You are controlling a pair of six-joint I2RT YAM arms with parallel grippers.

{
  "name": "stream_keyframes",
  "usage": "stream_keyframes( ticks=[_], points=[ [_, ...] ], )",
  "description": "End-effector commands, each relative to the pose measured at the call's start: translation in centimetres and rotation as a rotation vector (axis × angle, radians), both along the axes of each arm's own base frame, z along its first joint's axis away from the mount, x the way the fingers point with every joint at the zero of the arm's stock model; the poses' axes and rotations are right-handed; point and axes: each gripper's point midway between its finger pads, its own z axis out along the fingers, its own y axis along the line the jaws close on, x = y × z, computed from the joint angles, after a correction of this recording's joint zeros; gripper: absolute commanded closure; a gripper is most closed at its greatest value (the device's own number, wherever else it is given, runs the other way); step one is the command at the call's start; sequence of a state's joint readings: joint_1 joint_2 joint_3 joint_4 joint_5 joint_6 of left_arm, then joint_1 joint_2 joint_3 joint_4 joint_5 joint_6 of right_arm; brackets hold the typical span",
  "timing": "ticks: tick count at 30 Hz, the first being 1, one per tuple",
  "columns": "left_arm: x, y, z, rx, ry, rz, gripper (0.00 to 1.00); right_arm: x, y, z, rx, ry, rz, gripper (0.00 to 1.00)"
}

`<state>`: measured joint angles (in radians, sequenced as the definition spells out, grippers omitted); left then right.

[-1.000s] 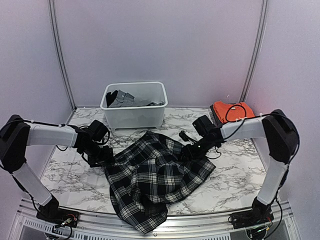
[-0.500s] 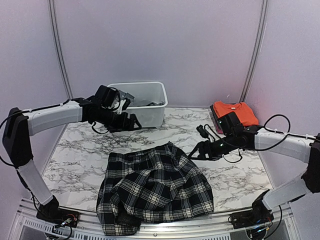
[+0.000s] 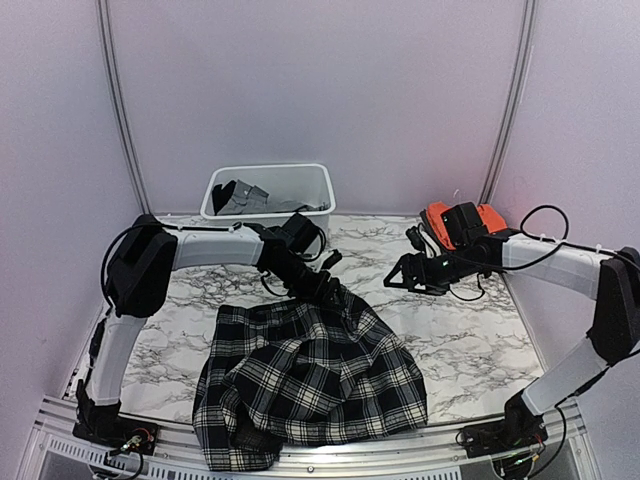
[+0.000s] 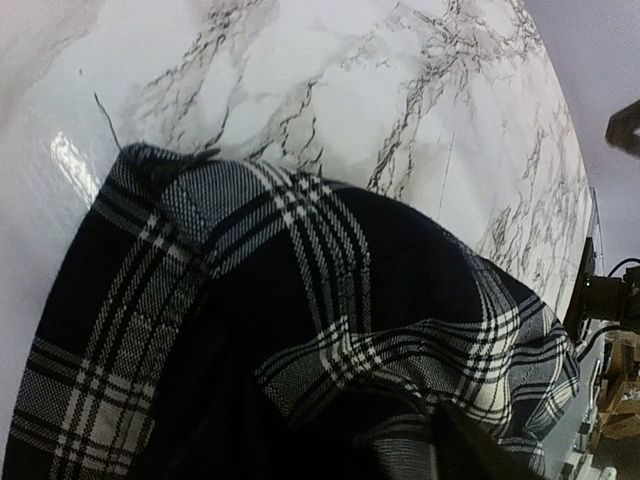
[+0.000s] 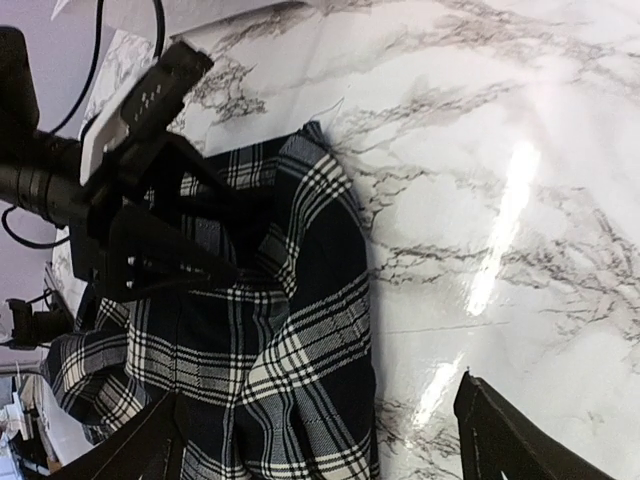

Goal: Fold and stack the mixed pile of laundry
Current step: Adjust the crumpled skirt at the center of the board.

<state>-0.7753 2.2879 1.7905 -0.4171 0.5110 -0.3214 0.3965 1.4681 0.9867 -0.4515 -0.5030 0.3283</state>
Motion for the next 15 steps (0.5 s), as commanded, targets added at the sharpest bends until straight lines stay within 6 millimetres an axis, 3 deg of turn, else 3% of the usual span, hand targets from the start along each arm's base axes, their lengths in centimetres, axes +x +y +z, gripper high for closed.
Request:
stream_keyframes(
  ticks=[1,5,7,11,15],
  points=[
    [-1.4,-0.7,4.3,-0.087,0.001,-0.093,0.42,1.8,-0.3,1.7,0.01,-0.059,0.006,0.12],
    [-4.3,-2.0,11.7,-0.228,-0.233,-0.253,0.66,2.0,0.5,1.6,0.041,-0.112,0.063,0.1],
    [-5.5,-2.0,14.9,-0.284,-0.338,-0.304,0.8,1.9,1.2,2.1,0.086,-0.156,0.108,0.04],
    [-7.2,-1.5,17.4,-0.318,-0.424,-0.374,0.89,1.4,2.4,4.6,0.169,-0.259,0.184,0.01],
    [-8.0,-1.1,18.7,-0.331,-0.478,-0.404,0.98,-1.8,4.9,8.3,0.259,-0.4,0.308,0.02]
  ],
)
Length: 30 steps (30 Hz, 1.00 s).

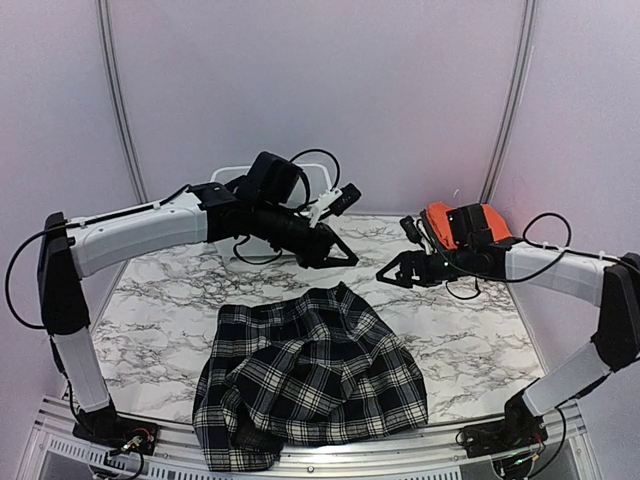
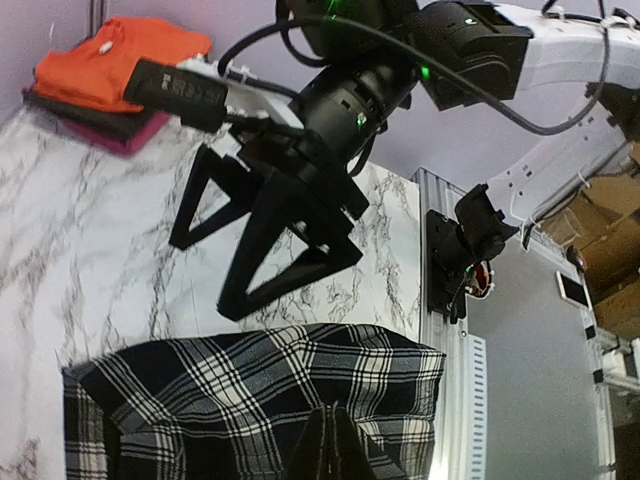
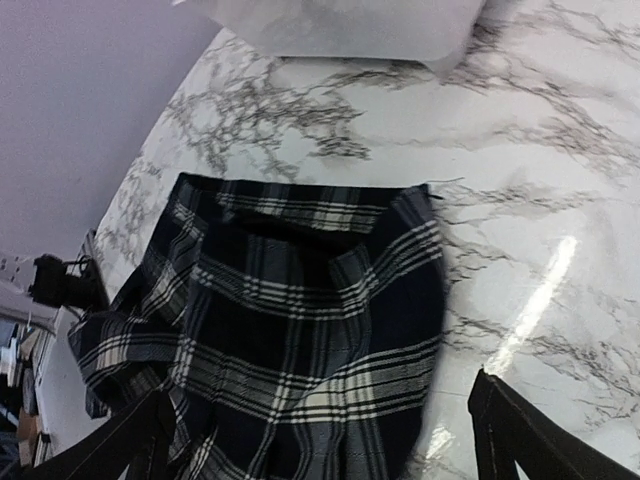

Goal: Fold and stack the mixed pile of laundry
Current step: Adjust the crumpled skirt at the center of the board.

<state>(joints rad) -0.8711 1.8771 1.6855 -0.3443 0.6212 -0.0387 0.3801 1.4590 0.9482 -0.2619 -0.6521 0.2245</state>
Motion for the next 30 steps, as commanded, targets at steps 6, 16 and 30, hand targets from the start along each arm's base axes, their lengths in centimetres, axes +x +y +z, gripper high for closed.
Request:
stream_keyframes(
  ticks=[6,16,30],
  points=[
    [3.2,3.2,-1.3,0.052,0.017,0.138,0.53,-3.4,4.0,3.9,0.067,-0.195,0.132,0.03],
    [8.5,20.8,-11.4,0.3,0.27,0.785,0.02,1.7,9.6,-1.8,-0.18,0.063,0.094,0.07],
    [5.3,25.8,-22.8,0.49,0.571,0.853,0.28,1.5,14.6,-10.0,-0.391,0.226,0.131,0.42]
  ],
)
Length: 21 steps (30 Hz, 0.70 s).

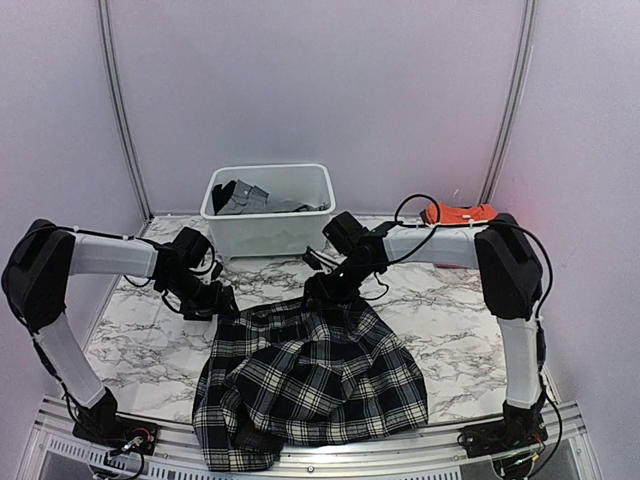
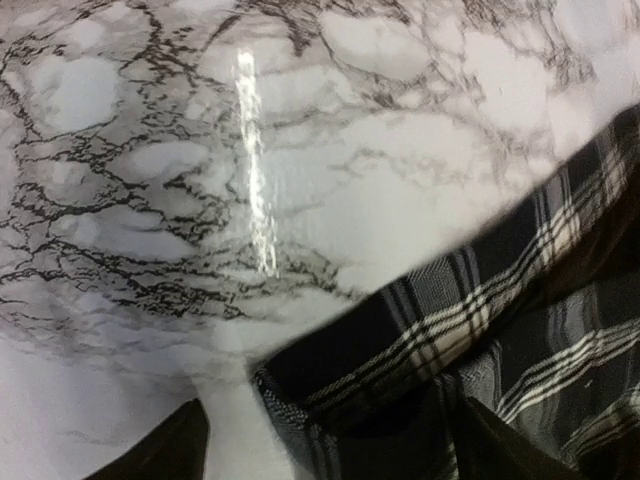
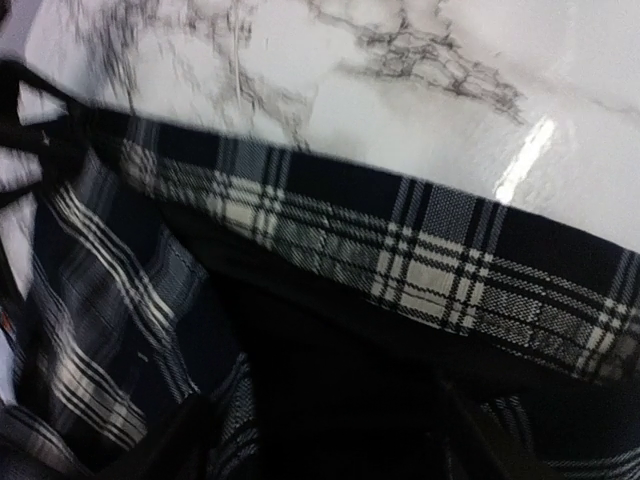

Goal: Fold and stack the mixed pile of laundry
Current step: Adjust the crumpled skirt at the center of the board.

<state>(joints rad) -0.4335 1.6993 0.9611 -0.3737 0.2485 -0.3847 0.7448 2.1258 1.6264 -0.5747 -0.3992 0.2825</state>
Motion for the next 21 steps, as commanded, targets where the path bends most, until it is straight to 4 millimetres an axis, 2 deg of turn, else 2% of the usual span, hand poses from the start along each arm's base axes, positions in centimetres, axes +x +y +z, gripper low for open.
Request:
stream_keyframes(
  ticks=[1,2,3,4,6,8,11,13,15,16,17,18,19,20,21],
  points=[
    [1.0,-2.2,-0.4,-0.089,0.031,-0.028,0.48,0.3,-1.2,-0.6,-0.071,0.025,-0.03,0.57],
    [1.6,-2.8,0.3,-0.11,0.012,-0.034,0.65,0.7,-1.2,-0.1,-0.058,0.019,-0.028,0.75],
    [2.3,-3.4,1.4,-0.138,-0.016,-0.044,0.77,1.3,-1.3,0.6,-0.044,0.009,-0.034,0.94],
    [3.3,-4.1,3.2,-0.171,-0.06,-0.055,0.84,2.3,-1.6,1.7,-0.032,-0.011,-0.05,1.0],
    [5.0,-5.3,7.2,-0.224,-0.161,-0.087,0.95,4.8,-2.3,5.0,0.01,-0.086,-0.084,1.0],
    [7.0,-6.1,12.7,-0.264,-0.301,-0.114,1.0,8.0,-3.2,10.7,0.073,-0.21,-0.135,1.0],
    [8.7,-6.6,20.9,-0.304,-0.492,-0.14,1.0,11.2,-4.9,20.0,0.188,-0.386,-0.178,1.0],
    [9.1,-6.7,25.9,-0.321,-0.602,-0.16,1.0,11.4,-5.7,26.2,0.268,-0.495,-0.169,1.0],
    [8.3,-6.7,30.6,-0.344,-0.711,-0.195,1.0,9.8,-6.1,31.8,0.36,-0.585,-0.123,1.0],
    [7.4,-6.7,32.4,-0.351,-0.764,-0.227,1.0,8.4,-6.3,33.9,0.399,-0.62,-0.096,1.0],
    [6.0,-6.7,33.9,-0.347,-0.816,-0.262,1.0,6.9,-6.4,35.0,0.431,-0.634,-0.067,1.0],
    [4.6,-6.6,34.6,-0.335,-0.853,-0.3,1.0,4.8,-6.6,35.8,0.456,-0.65,-0.038,1.0],
    [3.4,-6.3,34.1,-0.316,-0.862,-0.322,1.0,2.0,-7.1,36.7,0.477,-0.677,-0.015,1.0],
    [1.7,-6.3,31.7,-0.287,-0.836,-0.358,1.0,0.1,-7.2,33.2,0.449,-0.62,0.002,1.0],
    [0.0,-6.3,29.9,-0.259,-0.828,-0.387,0.96,-2.2,-7.4,31.3,0.454,-0.576,0.013,0.99]
  ],
)
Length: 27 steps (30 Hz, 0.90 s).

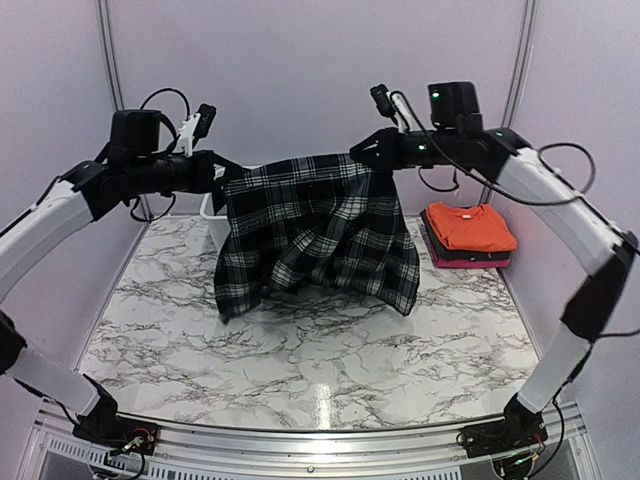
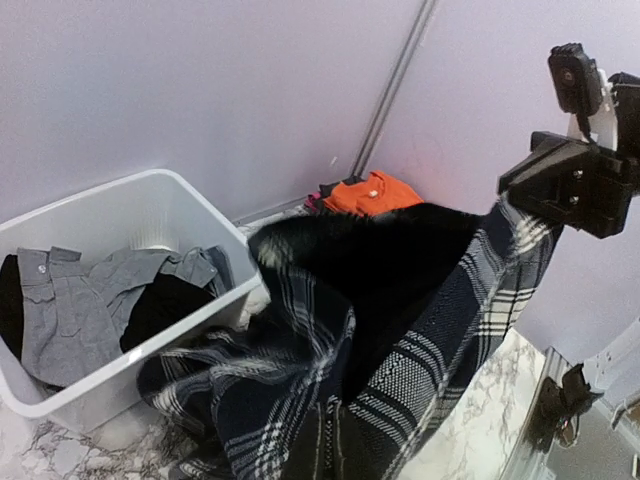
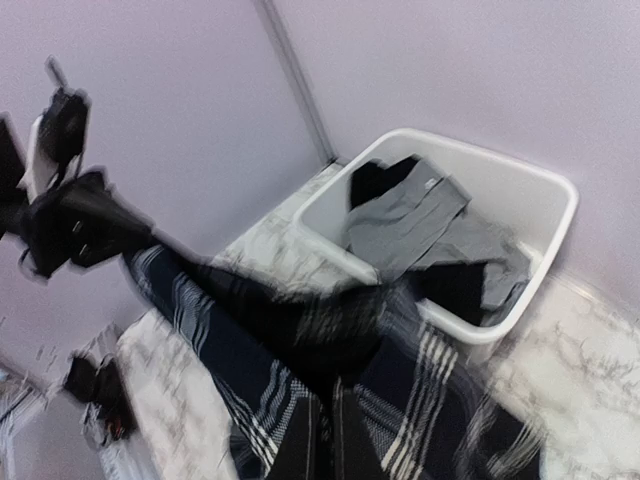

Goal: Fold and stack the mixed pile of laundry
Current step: Adjust the crumpled skirt at the center of the board.

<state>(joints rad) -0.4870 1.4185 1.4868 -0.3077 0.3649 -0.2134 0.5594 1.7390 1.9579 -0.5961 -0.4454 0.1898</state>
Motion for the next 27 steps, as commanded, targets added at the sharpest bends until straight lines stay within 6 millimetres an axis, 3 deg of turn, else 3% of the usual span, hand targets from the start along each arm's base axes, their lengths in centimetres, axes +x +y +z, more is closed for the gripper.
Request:
stream_keyframes(
  ticks=[1,2,3,4,5,6,10,12,15,19,27],
  points=[
    [-6.9,1.0,-6.8,0.196,-0.008,-0.079,0.85,-9.9,-1.0,-5.2,-0.01,0.074,0.123,0.88],
    [-8.6,1.1,-9.2,0.229,0.019,-0.089,0.67,-12.3,-1.2,-8.1,-0.029,0.144,0.146,0.74],
    [-9.8,1.8,-11.4,0.25,0.058,-0.07,0.36,-14.6,-1.8,-11.5,-0.058,0.233,0.159,0.56],
    [-10.8,2.7,-13.5,0.262,0.1,-0.041,0.15,-16.5,-2.6,-14.5,-0.087,0.317,0.152,0.4],
    [-11.4,3.8,-14.6,0.255,0.132,0.002,0.04,-17.9,-3.6,-16.5,-0.098,0.383,0.129,0.18],
    [-12.1,5.0,-14.9,0.232,0.139,0.049,0.01,-18.8,-4.6,-17.7,-0.099,0.424,0.099,0.03],
    [-11.9,8.0,-15.6,0.2,0.153,0.227,0.01,-17.5,-8.2,-18.0,-0.115,0.407,-0.097,0.01],
    [-11.4,7.8,-15.8,0.21,0.166,0.237,0.01,-16.0,-8.9,-18.2,-0.146,0.415,-0.171,0.01],
    [-10.7,6.2,-16.5,0.231,0.212,0.193,0.01,-15.2,-8.9,-20.4,-0.24,0.483,-0.2,0.08],
    [-10.5,3.4,-17.8,0.225,0.316,0.1,0.01,-15.6,-9.8,-23.2,-0.339,0.573,-0.274,0.11],
    [-13.2,-4.6,-21.9,0.468,0.275,-0.123,0.01,-18.1,-11.0,-27.8,-0.378,0.708,-0.299,0.13]
  ],
)
